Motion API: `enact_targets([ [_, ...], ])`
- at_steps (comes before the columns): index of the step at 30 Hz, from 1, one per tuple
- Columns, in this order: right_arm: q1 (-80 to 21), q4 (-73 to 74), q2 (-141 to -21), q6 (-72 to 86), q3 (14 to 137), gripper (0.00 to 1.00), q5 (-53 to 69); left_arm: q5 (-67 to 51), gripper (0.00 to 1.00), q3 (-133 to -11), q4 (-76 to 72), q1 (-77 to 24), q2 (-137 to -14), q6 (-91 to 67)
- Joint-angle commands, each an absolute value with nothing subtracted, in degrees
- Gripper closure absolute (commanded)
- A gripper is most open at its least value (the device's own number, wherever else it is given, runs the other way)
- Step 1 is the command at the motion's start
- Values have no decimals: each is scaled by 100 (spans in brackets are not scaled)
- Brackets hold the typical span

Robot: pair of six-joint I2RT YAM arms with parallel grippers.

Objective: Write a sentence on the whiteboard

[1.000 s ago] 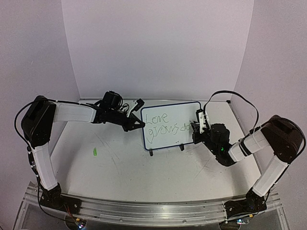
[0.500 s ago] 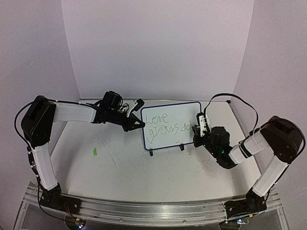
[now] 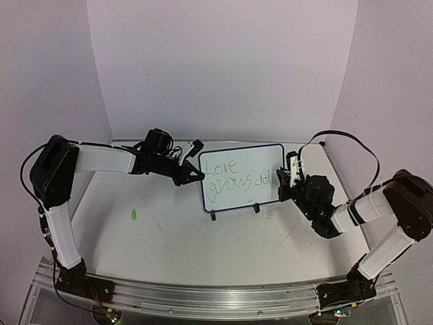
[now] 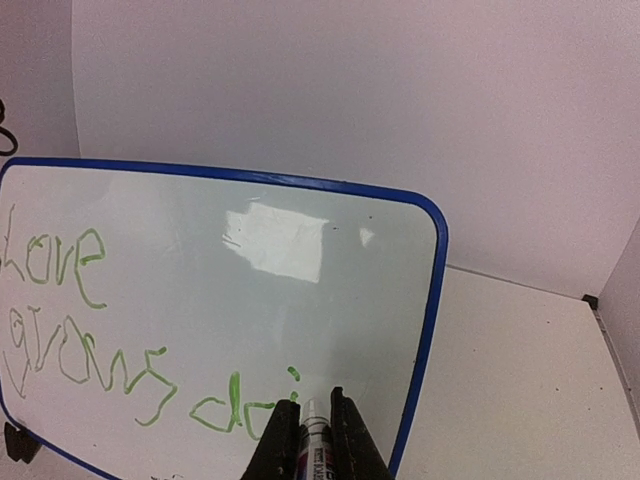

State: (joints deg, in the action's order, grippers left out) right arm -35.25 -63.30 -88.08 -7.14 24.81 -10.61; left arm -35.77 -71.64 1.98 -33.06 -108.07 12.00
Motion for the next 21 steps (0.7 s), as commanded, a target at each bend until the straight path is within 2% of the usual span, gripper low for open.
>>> enact_targets([
  [1,-3428,-6412,-9078,-805,2879,100,-966,-2352,100,-6918,1223,-3270,-11174,2011],
  [21,-3366,-6407,-9439,-865,3141,100,-907,-2345,100,-6914,1229,-3270,-11147,2024],
])
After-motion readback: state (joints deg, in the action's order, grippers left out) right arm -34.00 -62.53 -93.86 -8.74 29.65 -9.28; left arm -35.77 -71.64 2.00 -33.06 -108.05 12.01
